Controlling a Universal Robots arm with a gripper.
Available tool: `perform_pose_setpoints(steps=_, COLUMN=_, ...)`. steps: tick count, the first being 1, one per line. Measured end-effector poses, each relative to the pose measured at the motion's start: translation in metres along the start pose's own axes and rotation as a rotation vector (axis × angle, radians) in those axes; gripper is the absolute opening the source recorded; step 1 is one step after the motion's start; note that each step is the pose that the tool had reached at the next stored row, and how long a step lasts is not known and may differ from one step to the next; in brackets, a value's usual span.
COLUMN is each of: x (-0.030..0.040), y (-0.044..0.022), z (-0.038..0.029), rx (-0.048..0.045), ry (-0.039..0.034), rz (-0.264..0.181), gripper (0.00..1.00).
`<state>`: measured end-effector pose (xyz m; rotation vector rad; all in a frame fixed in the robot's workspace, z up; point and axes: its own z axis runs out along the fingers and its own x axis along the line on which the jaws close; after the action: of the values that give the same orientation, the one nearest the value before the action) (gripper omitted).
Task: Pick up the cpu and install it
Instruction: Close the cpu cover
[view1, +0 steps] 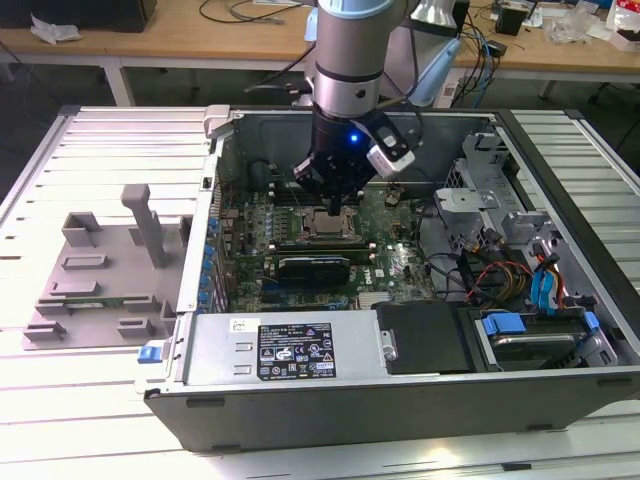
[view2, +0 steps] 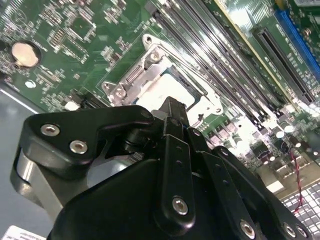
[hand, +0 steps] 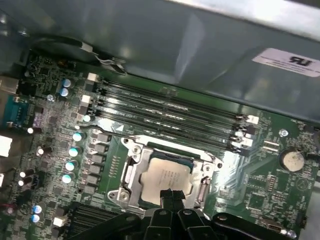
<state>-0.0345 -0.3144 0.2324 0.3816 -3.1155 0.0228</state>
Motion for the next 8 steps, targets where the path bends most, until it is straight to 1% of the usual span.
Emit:
perform_pose_setpoints(steps=1, x=0.0029, y=0.0008, z=0.0008, rx=0.0, ry=-0.0001, rz=0.003, gripper=0.11)
perform_pose_setpoints(steps=4, x=0.0074, y=0.0019, z=0.0029, rx=0.0009, ry=0.0004, rz=0.014, gripper=0.11)
perform_pose_setpoints(steps=8, x=0.012, y=0.0031, z=0.005, rx=0.0016, ry=0.0008, rz=0.03, gripper=0.11)
